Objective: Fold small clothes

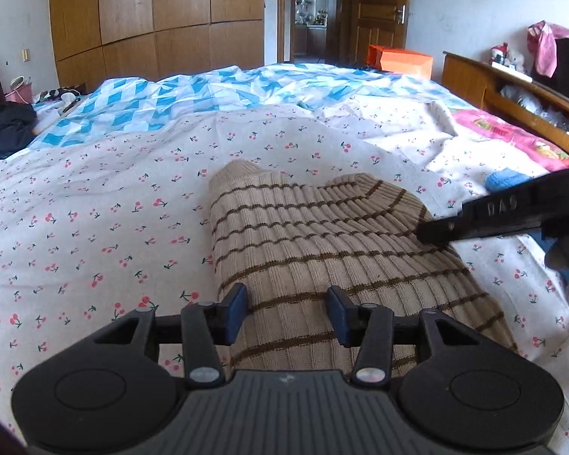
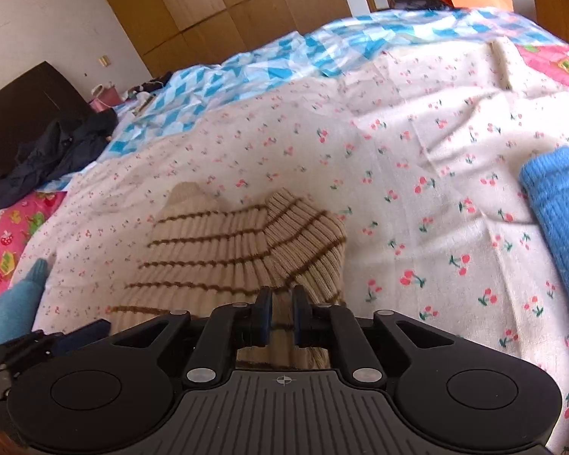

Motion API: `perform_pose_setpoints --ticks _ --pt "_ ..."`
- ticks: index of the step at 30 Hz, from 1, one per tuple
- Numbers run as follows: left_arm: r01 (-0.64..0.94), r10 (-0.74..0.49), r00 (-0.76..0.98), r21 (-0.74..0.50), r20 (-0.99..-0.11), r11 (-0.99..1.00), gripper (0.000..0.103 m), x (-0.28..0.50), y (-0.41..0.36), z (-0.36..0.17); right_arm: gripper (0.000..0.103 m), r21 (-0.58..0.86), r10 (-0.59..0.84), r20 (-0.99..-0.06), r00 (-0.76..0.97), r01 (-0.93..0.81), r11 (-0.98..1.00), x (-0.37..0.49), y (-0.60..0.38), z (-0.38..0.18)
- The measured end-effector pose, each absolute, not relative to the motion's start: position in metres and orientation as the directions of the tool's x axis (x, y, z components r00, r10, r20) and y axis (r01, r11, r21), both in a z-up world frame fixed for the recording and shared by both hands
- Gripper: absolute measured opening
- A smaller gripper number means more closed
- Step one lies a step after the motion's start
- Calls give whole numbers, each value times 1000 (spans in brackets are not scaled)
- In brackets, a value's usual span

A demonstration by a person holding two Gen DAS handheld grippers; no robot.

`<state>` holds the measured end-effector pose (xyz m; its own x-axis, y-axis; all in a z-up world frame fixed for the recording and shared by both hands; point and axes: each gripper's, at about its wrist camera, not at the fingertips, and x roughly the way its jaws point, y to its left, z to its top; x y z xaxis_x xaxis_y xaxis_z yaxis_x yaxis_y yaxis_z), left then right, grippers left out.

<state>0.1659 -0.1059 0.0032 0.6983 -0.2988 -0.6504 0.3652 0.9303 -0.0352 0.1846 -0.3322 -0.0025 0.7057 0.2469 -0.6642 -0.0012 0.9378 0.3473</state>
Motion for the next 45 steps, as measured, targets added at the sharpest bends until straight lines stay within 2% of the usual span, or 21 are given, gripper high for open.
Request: perform_pose_setpoints --ticks 3,6,8,9,10,13,16,18,23,26,28,29,30,35,40,45 --pt "364 -307 697 -50 -648 930 50 166 -105 4 18 346 284 -626 726 -68 936 200 -317 12" --pt "368 -305 697 -41 -649 929 51 168 -108 3 18 306 271 -649 711 -82 948 234 -299 4" --pt "370 -305 698 -37 -648 928 52 168 -108 1 18 269 211 -686 697 -27 963 256 -298 -13" --pt "369 -306 698 -40 -647 928 52 168 -106 0 9 260 187 -703 686 3 966 263 -302 -23" --pt "366 -306 699 -46 -646 930 53 169 -105 -1 7 256 171 -714 679 26 966 268 -307 -31" --pt "342 -307 691 -78 -654 936 58 173 -101 -4 7 325 199 -709 676 63 944 265 -321 -38" --pt "323 -313 687 -111 -655 940 58 171 -97 0 9 275 168 -700 694 45 960 248 -314 -22" --pt "319 -319 694 -121 -645 940 58 164 -93 6 20 272 186 -679 710 8 962 225 -309 -6" --pt "314 -332 696 -146 -637 938 58 137 -73 15 20 269 267 -654 708 -112 957 144 -293 15" --pt "318 -309 670 -115 -675 941 58 127 -73 3 20 268 268 -708 654 -102 958 114 -289 -2" --pt "301 -282 630 -106 -723 948 58 128 -75 -11 16 235 218 -746 630 -57 970 111 -290 -22" --pt "283 -268 613 -110 -743 953 58 129 -74 -16 10 221 197 -757 624 -40 975 111 -291 -28" --pt "269 -263 601 -119 -755 956 58 128 -72 -20 8 203 175 -758 628 -27 979 111 -291 -28" --pt "264 -262 628 -116 -733 958 58 110 -64 -9 19 219 198 -698 688 -58 974 82 -284 1" --pt "252 -244 575 -115 -781 961 58 103 -67 -18 17 181 152 -780 607 -14 983 77 -280 -31" --pt "280 -266 586 -117 -765 953 58 84 -68 -11 19 196 159 -736 658 -18 981 56 -271 -2"
